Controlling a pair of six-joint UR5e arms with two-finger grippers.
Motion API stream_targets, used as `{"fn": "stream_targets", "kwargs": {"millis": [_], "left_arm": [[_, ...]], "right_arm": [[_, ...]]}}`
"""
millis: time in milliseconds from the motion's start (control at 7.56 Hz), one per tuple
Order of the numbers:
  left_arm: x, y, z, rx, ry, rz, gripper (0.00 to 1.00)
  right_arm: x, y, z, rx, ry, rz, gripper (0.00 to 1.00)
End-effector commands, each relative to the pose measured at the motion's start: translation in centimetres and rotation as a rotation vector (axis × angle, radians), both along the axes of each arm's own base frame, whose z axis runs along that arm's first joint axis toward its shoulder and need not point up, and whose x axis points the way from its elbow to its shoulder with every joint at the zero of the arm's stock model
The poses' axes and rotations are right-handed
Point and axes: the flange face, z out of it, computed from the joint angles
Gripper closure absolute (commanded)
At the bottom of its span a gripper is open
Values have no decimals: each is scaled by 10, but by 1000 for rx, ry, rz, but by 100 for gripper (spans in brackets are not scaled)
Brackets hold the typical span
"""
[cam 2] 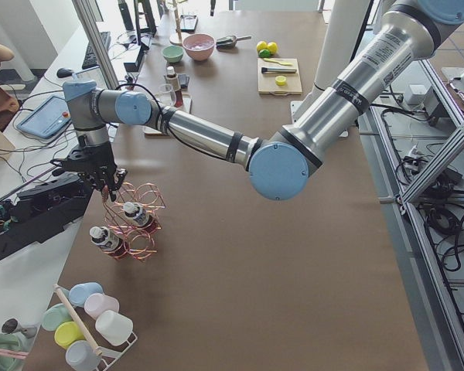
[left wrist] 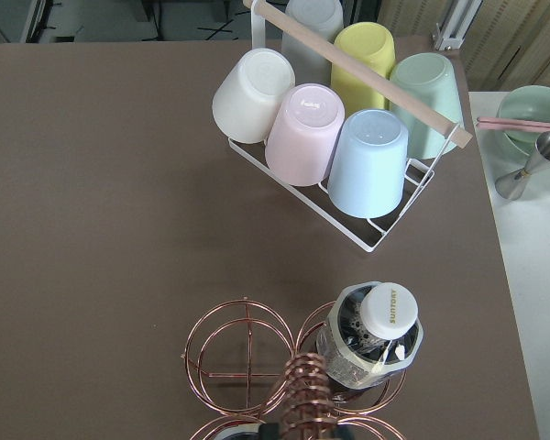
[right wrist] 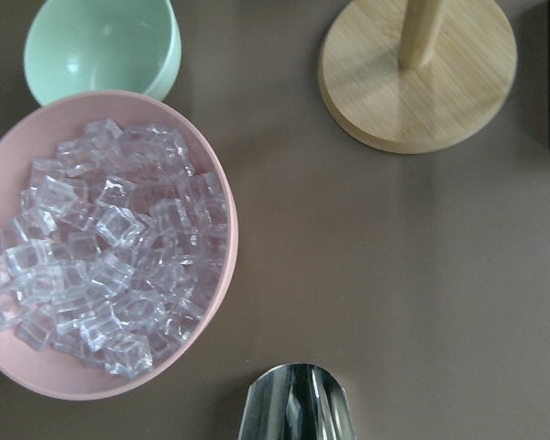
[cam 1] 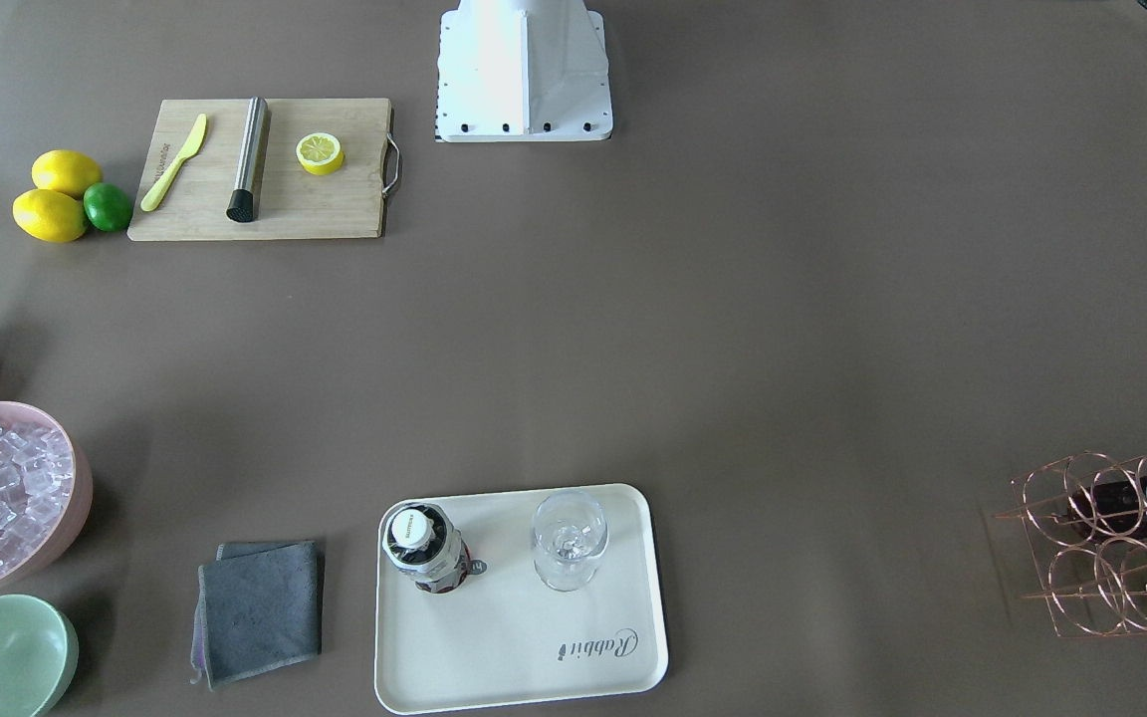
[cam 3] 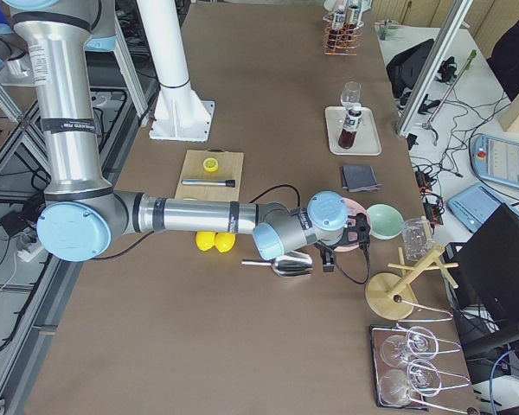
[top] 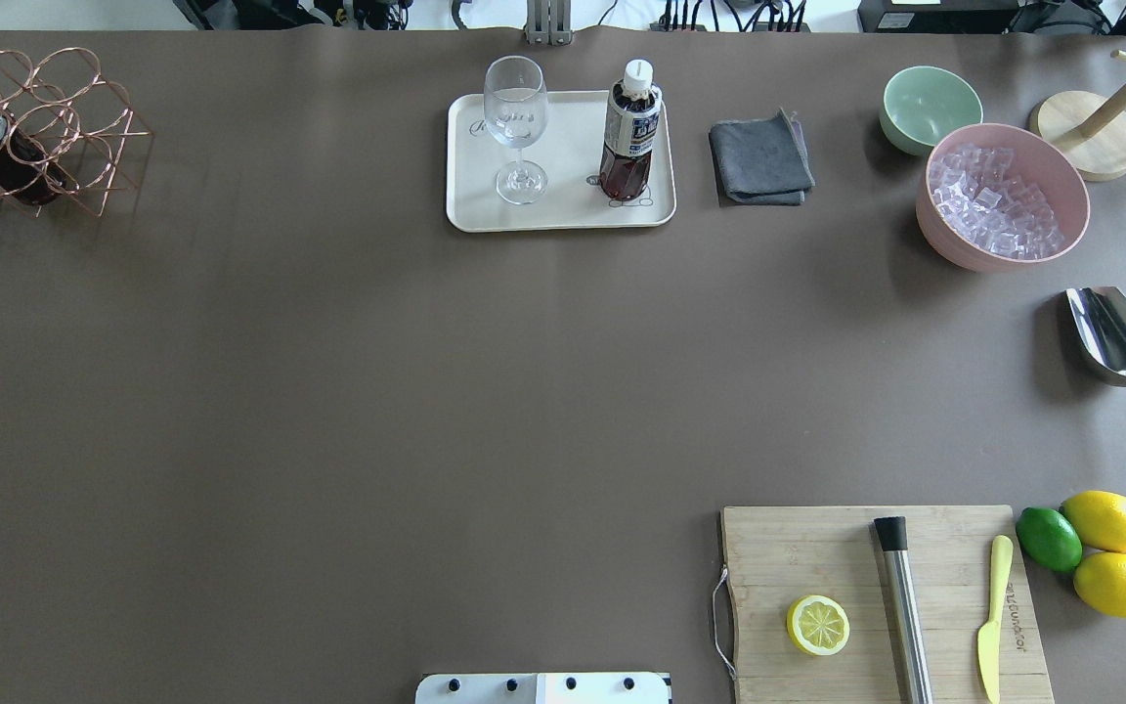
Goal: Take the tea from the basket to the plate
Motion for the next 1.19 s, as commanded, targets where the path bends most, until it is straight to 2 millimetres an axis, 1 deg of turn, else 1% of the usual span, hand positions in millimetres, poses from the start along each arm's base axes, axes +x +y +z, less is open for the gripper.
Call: {"fn": "stream_targets", "kwargs": {"millis": [0, 132, 265, 397, 529, 661, 794, 926, 1058], "left_arm": [[3, 0, 1, -3, -29, -6, 1], [3, 0, 0, -3, -28, -14, 1], [3, 1, -4, 2, -26, -11, 1], [-2, 5, -17, 29, -21, -9, 1], [-8, 14, -33, 40, -21, 12, 1], [-19, 22, -42, 44, 12, 89, 1], [-47, 35, -48, 75, 77, 195, 1], [-70, 83, -42, 156, 136, 334, 1], [-71, 152, -19, 231, 154, 444, 1]], "right_arm": [[28, 26, 7, -193, 246, -75, 0], [34, 51, 34, -233, 262, -81, 0], [41, 80, 64, -287, 289, -80, 0], [44, 90, 72, -305, 290, -77, 0], [49, 91, 74, -310, 288, -67, 0], [50, 91, 74, -312, 288, -63, 0], [50, 91, 73, -311, 289, -63, 0], [50, 90, 74, -312, 289, -63, 0], [50, 85, 70, -303, 289, -61, 0]]}}
